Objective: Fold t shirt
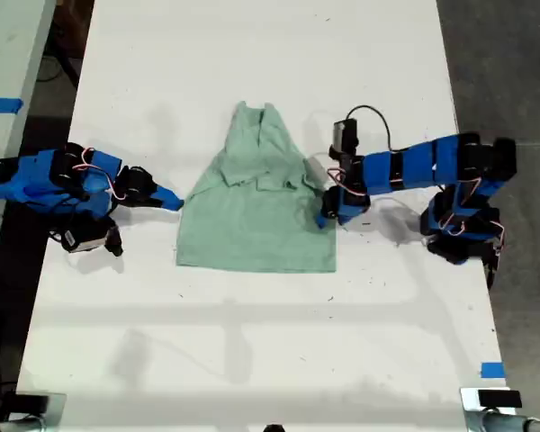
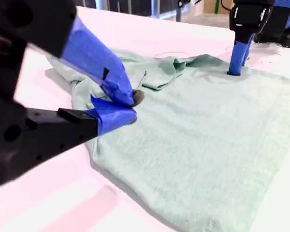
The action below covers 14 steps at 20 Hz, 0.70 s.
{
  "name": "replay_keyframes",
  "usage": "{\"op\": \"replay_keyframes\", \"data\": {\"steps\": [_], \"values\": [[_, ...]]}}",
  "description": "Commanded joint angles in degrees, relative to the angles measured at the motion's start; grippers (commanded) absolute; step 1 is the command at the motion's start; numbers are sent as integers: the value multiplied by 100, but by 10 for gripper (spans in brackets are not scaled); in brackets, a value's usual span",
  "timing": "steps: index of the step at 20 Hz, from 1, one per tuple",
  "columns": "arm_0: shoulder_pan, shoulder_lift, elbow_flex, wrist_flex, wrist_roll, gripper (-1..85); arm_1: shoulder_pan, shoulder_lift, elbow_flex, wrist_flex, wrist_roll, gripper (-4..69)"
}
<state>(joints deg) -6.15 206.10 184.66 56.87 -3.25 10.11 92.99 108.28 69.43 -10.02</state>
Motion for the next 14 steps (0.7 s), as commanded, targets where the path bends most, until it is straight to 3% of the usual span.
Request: {"op": "replay_keyframes", "data": {"steps": [1,2,7,10,14], "values": [[132,18,62,-167,44,-2,-53,-571,-334,62,-185,21],[141,18,62,-167,44,-2,-88,-378,-141,53,-105,-16],[132,18,62,-167,44,-2,-149,2232,1222,53,264,-16],[114,18,62,-176,44,-2,-264,2435,-9,387,-202,-13],[114,18,62,-176,44,-2,-633,510,-2074,545,-439,-12]]}}
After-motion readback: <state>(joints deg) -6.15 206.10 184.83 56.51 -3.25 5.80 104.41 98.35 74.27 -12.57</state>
